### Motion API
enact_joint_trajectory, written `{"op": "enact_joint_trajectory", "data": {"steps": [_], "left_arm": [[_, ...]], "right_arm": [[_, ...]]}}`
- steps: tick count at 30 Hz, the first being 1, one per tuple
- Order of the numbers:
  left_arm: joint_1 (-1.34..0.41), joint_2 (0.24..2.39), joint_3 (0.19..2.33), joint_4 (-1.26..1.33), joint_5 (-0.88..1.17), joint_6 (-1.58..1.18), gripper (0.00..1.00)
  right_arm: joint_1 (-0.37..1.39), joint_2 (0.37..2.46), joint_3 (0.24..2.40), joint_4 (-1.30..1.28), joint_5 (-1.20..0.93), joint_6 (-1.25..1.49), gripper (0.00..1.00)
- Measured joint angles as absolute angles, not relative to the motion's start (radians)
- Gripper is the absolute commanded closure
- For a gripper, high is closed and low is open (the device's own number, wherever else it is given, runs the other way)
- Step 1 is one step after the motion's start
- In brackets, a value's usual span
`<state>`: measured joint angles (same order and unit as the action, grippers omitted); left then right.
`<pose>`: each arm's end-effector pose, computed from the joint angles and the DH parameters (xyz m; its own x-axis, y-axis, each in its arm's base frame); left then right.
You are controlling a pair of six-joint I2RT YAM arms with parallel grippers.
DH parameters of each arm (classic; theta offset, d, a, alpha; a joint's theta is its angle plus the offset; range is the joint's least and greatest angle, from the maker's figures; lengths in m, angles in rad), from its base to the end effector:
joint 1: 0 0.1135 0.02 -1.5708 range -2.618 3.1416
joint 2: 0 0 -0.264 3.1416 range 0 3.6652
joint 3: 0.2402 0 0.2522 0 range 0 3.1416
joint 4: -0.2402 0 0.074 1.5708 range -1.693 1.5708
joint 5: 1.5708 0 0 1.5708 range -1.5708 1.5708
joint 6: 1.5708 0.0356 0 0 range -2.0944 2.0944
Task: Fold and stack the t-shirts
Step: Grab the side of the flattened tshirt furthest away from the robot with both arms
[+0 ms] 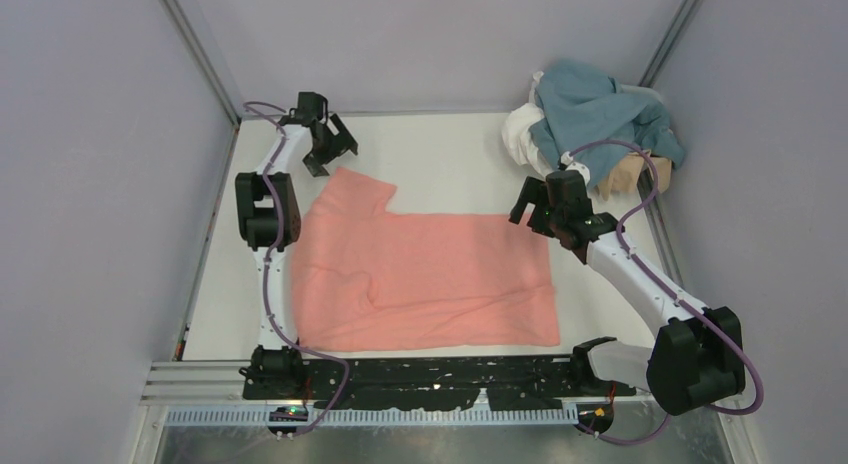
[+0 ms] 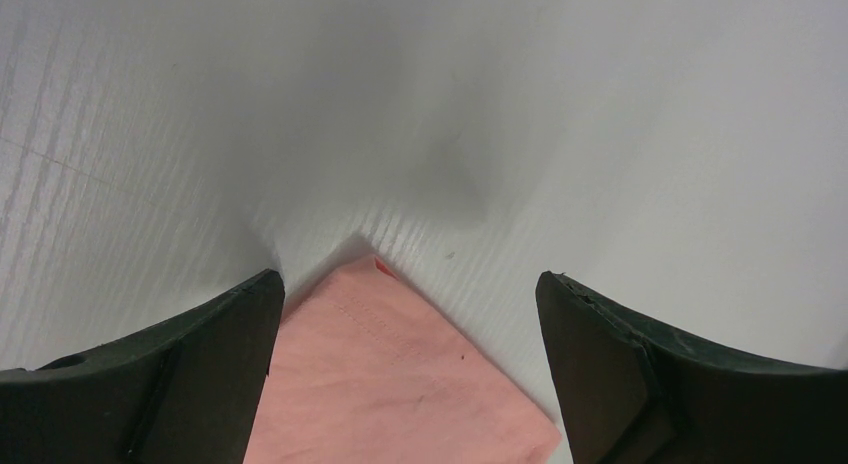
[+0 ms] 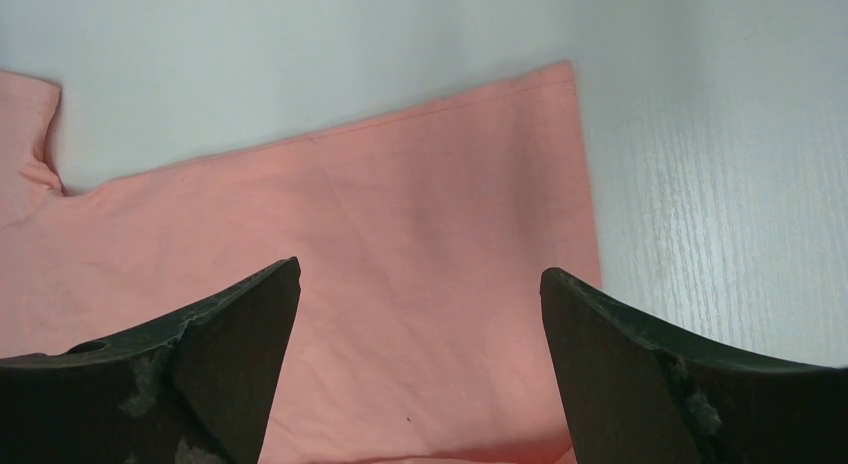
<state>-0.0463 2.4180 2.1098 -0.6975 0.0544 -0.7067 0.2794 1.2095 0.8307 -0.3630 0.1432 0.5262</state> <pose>0.5275 -0.0264 0.1786 -0.6905 -0.6171 -0.3774 -0.4905 0.7829 -0.3826 0.2484 0.0660 0.2518 -0.6479 0.3313 -0.6859 0.1776 0.9413 0.2869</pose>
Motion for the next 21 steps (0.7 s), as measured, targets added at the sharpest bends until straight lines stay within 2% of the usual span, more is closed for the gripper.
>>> {"op": "enact_joint_trajectory", "data": {"steps": [4, 6, 10, 14, 16, 21], "left_arm": [[-0.054, 2.418, 2.119, -0.735, 0.058, -0.707, 0.02], [-0.057, 2.418, 2.120, -0.748, 0.058, -0.706, 0.06], [-0.060, 2.418, 2.122, -0.772, 0.059, -0.699, 0.23], [-0.061, 2.419, 2.122, -0.792, 0.063, -0.694, 0.45], [-0.062, 2.419, 2.122, -0.801, 0.064, -0.689, 0.51], [-0.062, 2.419, 2.122, -0.815, 0.065, -0.674, 0.54]], "right_arm": [[0.279, 1.209, 0.824, -0.360, 0.139, 0.526, 0.05], [0.279, 1.209, 0.821, -0.359, 0.136, 0.526, 0.05], [0.279, 1.209, 0.819, -0.358, 0.128, 0.528, 0.05], [0.279, 1.209, 0.818, -0.355, 0.120, 0.529, 0.05], [0.279, 1.209, 0.817, -0.352, 0.117, 0.529, 0.05], [0.279, 1.209, 0.817, -0.351, 0.117, 0.529, 0.05]]}}
